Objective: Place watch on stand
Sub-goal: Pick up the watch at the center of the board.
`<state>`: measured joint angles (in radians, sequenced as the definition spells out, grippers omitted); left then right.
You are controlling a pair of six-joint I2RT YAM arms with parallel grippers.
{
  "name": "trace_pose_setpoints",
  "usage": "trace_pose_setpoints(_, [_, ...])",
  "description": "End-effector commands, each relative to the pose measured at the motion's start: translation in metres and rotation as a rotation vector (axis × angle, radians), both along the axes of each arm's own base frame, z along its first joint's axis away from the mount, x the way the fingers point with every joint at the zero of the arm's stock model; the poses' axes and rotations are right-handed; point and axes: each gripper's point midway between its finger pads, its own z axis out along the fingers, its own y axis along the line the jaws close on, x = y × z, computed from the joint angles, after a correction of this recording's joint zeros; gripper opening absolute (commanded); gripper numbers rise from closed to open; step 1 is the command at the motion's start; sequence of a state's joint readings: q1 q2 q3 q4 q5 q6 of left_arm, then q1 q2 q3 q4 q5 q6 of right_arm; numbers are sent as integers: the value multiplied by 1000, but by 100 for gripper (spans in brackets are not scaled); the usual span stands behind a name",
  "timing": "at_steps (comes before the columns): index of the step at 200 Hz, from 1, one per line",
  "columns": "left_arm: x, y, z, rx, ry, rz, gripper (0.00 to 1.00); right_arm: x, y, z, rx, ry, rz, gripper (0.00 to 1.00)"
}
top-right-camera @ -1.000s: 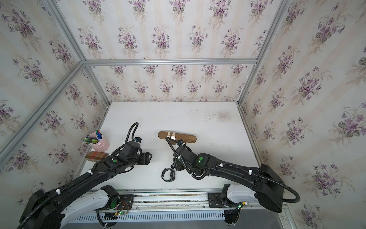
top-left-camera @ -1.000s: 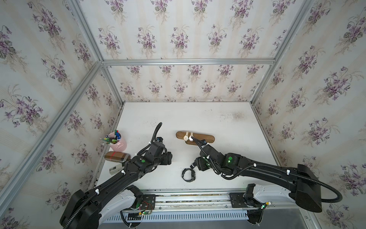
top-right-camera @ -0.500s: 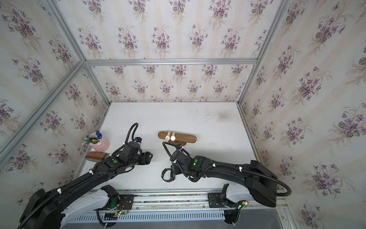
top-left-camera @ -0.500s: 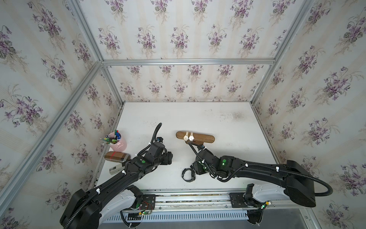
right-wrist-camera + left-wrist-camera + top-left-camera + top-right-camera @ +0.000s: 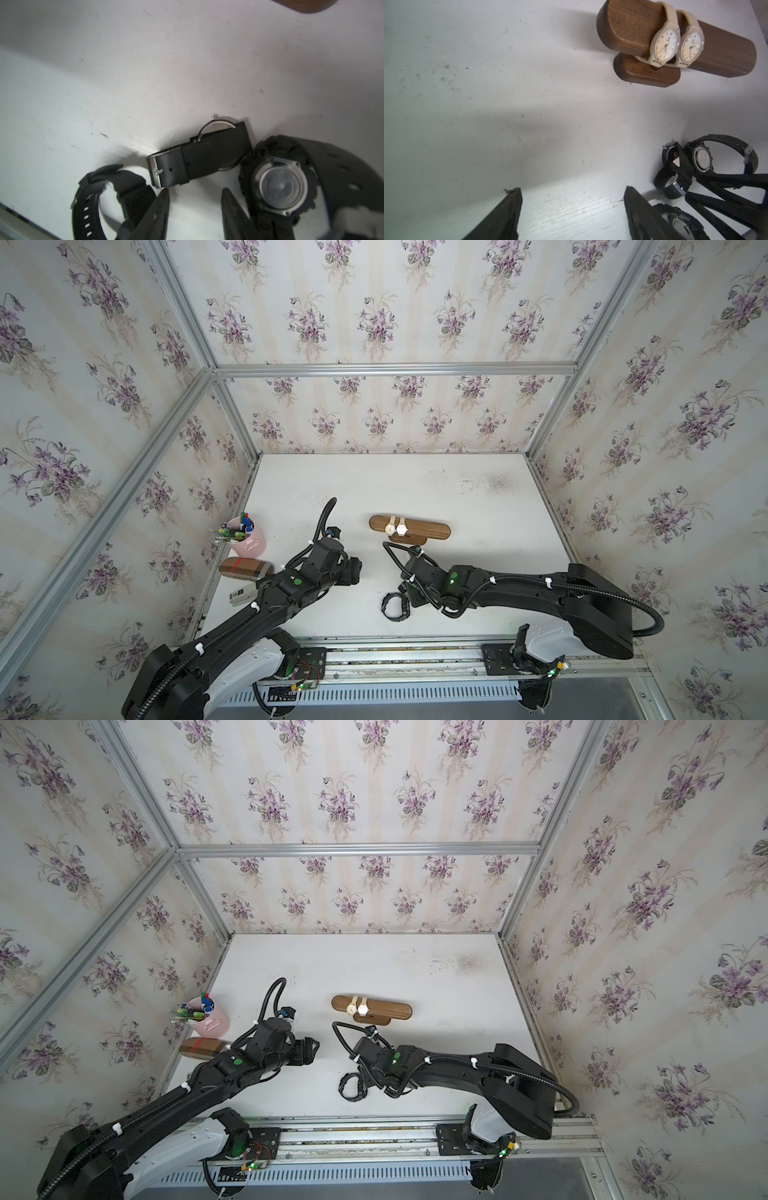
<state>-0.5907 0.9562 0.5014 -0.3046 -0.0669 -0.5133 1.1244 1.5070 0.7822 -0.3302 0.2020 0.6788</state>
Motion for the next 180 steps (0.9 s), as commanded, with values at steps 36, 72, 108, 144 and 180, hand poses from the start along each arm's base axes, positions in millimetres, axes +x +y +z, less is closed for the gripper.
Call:
trace_pose_setpoints(36, [1, 5, 3, 10, -23, 16, 79, 39, 22, 14, -56, -124, 1, 44])
trace_pose_setpoints(72, [0, 7, 6, 19, -34, 15, 80, 48, 28, 16, -65, -119, 32, 42])
trace_pose_setpoints(108, [-2, 10, 8, 21, -62, 6, 81, 21, 29, 25, -28, -107, 203, 47])
trace_pose_setpoints(144, [2, 7, 15, -10, -96, 12, 81, 21, 15, 10, -102, -129, 239, 48])
trace_pose_setpoints(180, [4, 6, 17, -26, -107, 19, 83, 32, 15, -3, -165, -156, 221, 46])
